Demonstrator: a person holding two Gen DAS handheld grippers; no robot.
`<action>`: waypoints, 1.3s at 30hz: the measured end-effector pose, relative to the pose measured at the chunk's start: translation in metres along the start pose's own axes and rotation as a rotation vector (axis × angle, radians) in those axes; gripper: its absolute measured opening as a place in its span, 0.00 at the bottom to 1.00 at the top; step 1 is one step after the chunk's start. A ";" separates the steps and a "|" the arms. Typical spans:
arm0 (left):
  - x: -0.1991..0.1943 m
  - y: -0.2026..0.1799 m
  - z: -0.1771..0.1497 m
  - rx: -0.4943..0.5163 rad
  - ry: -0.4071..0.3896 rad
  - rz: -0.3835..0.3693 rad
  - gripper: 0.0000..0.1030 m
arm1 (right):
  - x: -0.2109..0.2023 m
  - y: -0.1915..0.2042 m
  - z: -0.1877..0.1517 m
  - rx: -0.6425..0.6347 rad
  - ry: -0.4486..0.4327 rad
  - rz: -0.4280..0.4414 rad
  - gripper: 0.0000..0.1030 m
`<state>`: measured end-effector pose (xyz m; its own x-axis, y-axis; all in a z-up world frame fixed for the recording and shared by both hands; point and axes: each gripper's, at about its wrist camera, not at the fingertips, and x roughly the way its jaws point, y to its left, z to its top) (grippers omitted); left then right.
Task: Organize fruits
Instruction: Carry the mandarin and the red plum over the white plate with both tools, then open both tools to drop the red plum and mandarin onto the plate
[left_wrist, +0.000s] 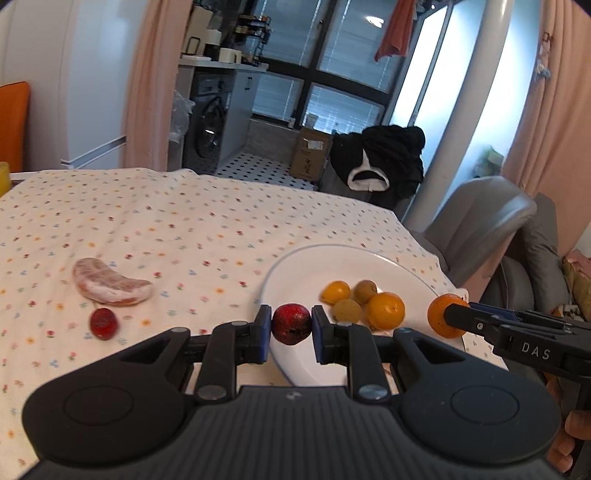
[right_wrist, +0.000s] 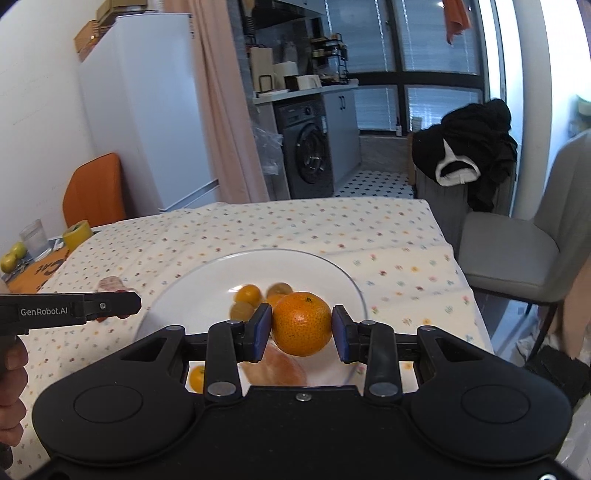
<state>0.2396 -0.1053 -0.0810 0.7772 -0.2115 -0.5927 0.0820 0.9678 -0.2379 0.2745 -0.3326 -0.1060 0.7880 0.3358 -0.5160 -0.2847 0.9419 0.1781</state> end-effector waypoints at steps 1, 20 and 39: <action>0.003 -0.002 -0.001 0.002 0.007 -0.001 0.20 | 0.001 -0.002 -0.001 0.005 0.003 -0.001 0.33; 0.017 -0.040 -0.016 0.060 0.072 -0.081 0.21 | -0.005 -0.013 -0.009 0.049 0.010 0.017 0.37; -0.032 0.009 -0.009 0.024 0.004 0.073 0.36 | -0.003 0.033 -0.003 -0.005 -0.002 0.120 0.43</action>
<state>0.2101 -0.0907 -0.0708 0.7795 -0.1405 -0.6105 0.0401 0.9837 -0.1752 0.2617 -0.3026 -0.1010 0.7494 0.4461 -0.4893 -0.3799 0.8949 0.2340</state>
